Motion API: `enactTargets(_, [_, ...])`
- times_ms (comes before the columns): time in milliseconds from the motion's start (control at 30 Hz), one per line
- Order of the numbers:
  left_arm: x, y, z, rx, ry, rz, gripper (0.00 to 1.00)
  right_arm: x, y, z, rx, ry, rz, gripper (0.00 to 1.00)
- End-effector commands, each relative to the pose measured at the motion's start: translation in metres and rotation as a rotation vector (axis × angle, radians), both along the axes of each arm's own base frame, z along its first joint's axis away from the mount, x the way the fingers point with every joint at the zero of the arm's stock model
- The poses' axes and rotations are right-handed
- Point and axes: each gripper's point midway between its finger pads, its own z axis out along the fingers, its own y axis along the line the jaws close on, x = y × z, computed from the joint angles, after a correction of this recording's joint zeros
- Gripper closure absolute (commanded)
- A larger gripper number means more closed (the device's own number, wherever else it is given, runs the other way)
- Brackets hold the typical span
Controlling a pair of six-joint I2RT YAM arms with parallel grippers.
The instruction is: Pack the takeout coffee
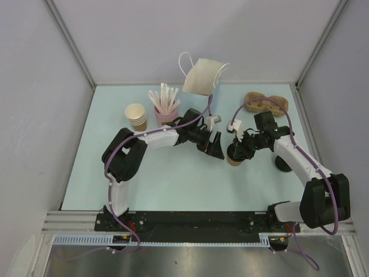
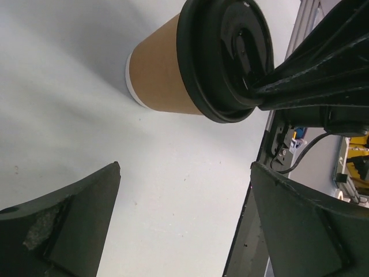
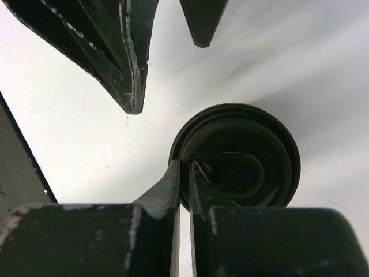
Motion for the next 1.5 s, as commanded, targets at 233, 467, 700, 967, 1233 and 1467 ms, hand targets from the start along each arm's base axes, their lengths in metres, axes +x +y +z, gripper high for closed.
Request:
enactTargets(233, [0.019, -0.020, 0.031, -0.079, 0.033, -0.009, 0.01, -0.009, 0.000, -0.009, -0.017, 0.032, 0.030, 1.00])
enactTargets(467, [0.025, -0.023, 0.019, -0.065, 0.049, 0.003, 0.01, -0.009, 0.001, -0.006, -0.006, 0.017, 0.039, 1.00])
enactTargets(700, [0.029, -0.027, 0.008, -0.046, 0.075, 0.015, 0.01, -0.009, 0.000, -0.007, -0.012, 0.017, 0.036, 1.00])
enactTargets(967, [0.034, -0.030, 0.006, -0.041, 0.083, 0.032, 0.01, -0.010, -0.001, -0.007, -0.013, 0.014, 0.043, 1.00])
enactTargets(1233, [0.039, -0.016, -0.024, 0.083, 0.088, 0.097, 0.09, -0.012, -0.001, -0.008, -0.013, 0.024, 0.048, 1.00])
enactTargets(1467, [0.048, 0.001, -0.046, 0.223, 0.029, 0.156, 0.21, -0.012, -0.001, -0.008, -0.014, 0.022, 0.051, 1.00])
